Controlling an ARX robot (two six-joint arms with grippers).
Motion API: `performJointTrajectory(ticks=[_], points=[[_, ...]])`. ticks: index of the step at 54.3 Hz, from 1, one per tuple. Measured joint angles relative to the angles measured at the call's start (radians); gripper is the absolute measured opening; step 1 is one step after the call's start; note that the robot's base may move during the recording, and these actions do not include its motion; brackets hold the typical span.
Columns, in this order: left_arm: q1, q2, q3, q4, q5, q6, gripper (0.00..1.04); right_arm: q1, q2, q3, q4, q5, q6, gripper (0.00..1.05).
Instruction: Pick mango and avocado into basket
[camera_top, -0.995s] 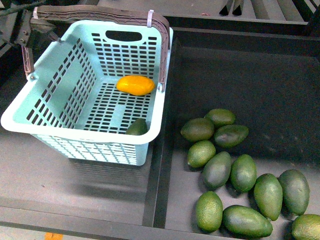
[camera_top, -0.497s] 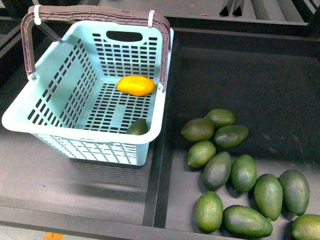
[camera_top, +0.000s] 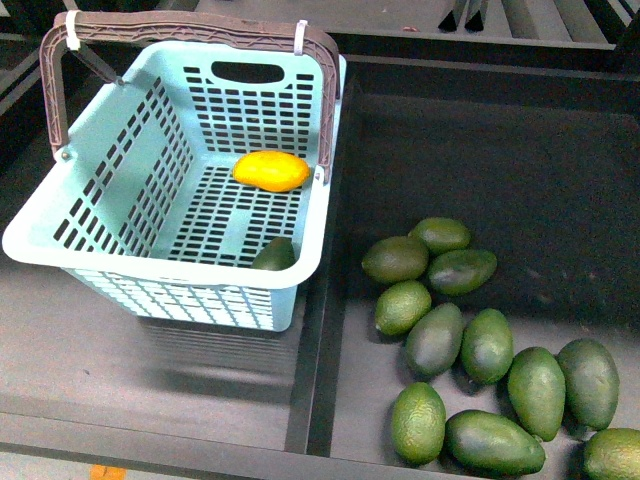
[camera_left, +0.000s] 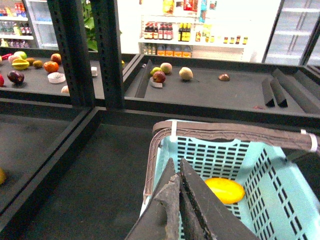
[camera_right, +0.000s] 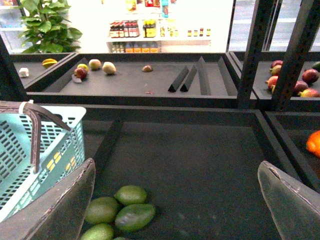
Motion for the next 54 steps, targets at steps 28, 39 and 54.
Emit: performJointTrajectory(ticks=[28,39,54], points=[[0.002,-0.451,-0.110,-0.340,0.004,0.002,0.02,0.000,0.000,0.000,0.000,0.000,0.000,0.96],[0.002,-0.600,-0.116,-0.471,0.004,0.003,0.02,0.000,0.000,0.000,0.000,0.000,0.000,0.96],[0.002,-0.784,-0.116,-0.644,0.004,0.003,0.02,0.000,0.000,0.000,0.000,0.000,0.000,0.96]])
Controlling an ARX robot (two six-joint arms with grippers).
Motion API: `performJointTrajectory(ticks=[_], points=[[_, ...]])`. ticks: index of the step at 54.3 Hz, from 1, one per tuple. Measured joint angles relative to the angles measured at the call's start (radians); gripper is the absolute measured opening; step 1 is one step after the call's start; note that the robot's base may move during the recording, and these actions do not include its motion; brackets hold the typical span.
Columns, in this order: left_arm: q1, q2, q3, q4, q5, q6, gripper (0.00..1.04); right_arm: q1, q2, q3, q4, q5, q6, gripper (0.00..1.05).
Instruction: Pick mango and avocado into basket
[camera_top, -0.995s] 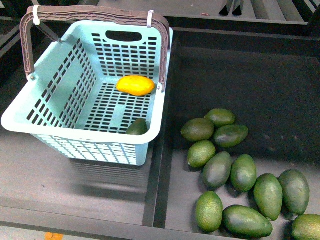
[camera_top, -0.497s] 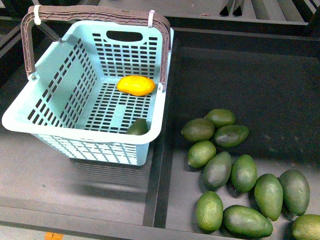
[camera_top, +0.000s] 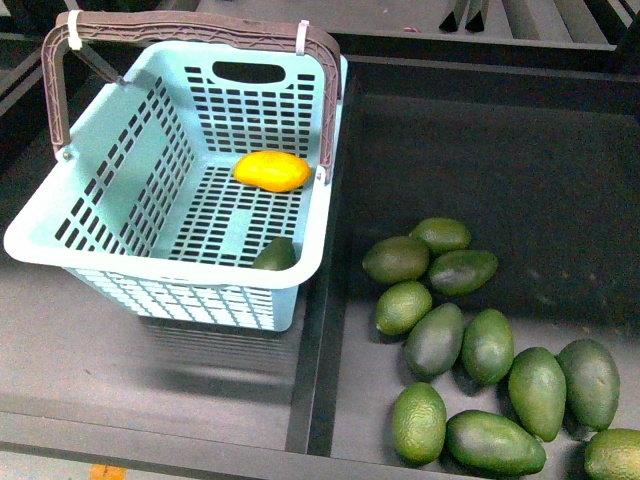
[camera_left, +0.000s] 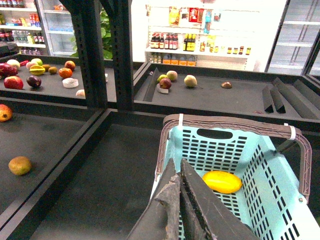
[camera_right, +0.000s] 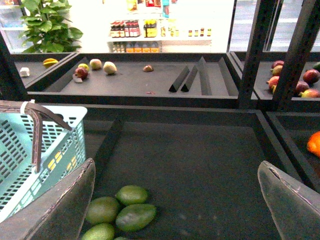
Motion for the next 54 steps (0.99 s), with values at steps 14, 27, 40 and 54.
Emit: performJointTrajectory(ticks=[14,27,40,54], points=[[0.000,-0.115,0.000,-0.112,0.000,0.000,0.02,0.000,0.000,0.000,0.000,0.000,0.000,0.96],[0.000,-0.196,0.000,-0.193,0.000,0.000,0.02,0.000,0.000,0.000,0.000,0.000,0.000,0.96],[0.000,-0.301,0.000,-0.323,0.000,0.000,0.02,0.000,0.000,0.000,0.000,0.000,0.000,0.96],[0.000,-0.409,0.000,-0.412,0.000,0.000,0.02,0.000,0.000,0.000,0.000,0.000,0.000,0.96]])
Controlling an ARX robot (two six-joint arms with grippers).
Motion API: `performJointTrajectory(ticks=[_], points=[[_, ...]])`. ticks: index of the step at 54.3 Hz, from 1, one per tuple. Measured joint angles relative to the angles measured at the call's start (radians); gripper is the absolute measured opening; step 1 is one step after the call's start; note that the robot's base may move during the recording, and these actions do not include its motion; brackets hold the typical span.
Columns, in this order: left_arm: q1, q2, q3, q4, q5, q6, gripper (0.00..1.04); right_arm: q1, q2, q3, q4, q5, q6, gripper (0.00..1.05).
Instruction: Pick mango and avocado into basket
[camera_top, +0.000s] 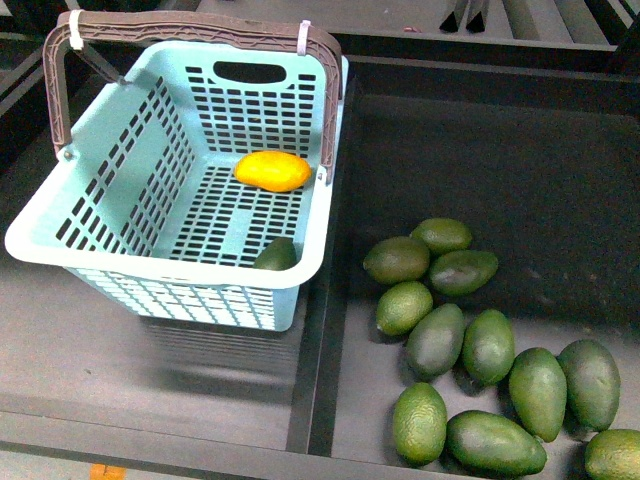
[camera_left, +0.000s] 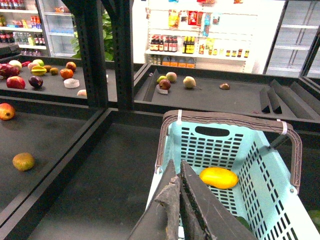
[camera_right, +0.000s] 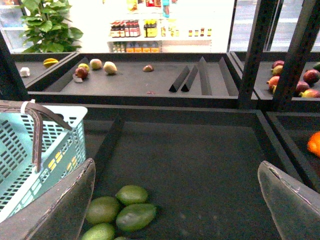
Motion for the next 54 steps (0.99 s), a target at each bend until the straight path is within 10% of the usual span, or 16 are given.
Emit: performJointTrajectory(ticks=[28,54], points=[[0.000,0.000,0.000,0.000,0.000,0.000,0.04,0.000,0.000,0.000,0.000,0.000,0.000,0.96],[0.000,0.000,0.000,0.000,0.000,0.000,0.96,0.000,0.000,0.000,0.000,0.000,0.000,0.96]])
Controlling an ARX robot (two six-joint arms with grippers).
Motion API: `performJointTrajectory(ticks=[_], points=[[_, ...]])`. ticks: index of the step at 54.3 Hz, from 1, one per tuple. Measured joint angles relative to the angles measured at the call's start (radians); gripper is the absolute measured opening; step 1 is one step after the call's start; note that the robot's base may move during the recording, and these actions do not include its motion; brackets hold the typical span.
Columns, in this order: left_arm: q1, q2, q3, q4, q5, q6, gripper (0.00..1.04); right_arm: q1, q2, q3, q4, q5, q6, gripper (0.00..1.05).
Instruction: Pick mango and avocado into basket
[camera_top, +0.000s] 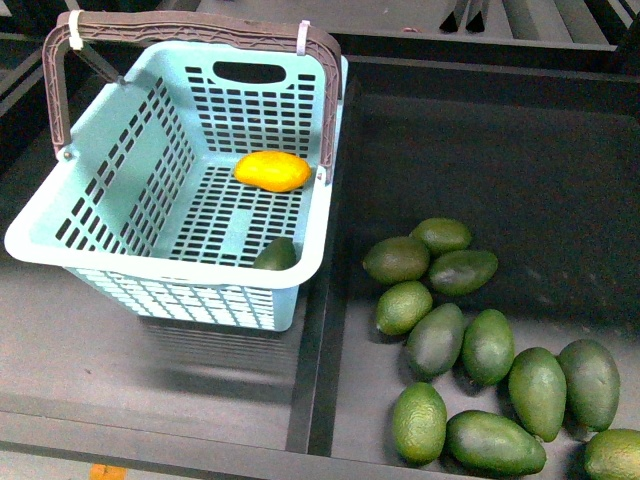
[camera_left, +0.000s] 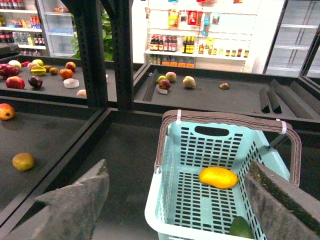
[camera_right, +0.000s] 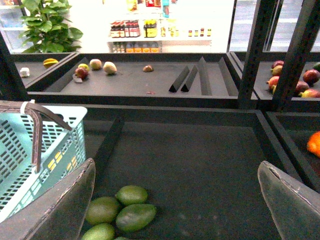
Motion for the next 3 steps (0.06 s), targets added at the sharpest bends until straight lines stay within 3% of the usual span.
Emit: performJointTrajectory(ticks=[3], points=[[0.000,0.000,0.000,0.000,0.000,0.002,0.97,0.000,0.000,0.000,0.000,0.000,0.000,0.96]])
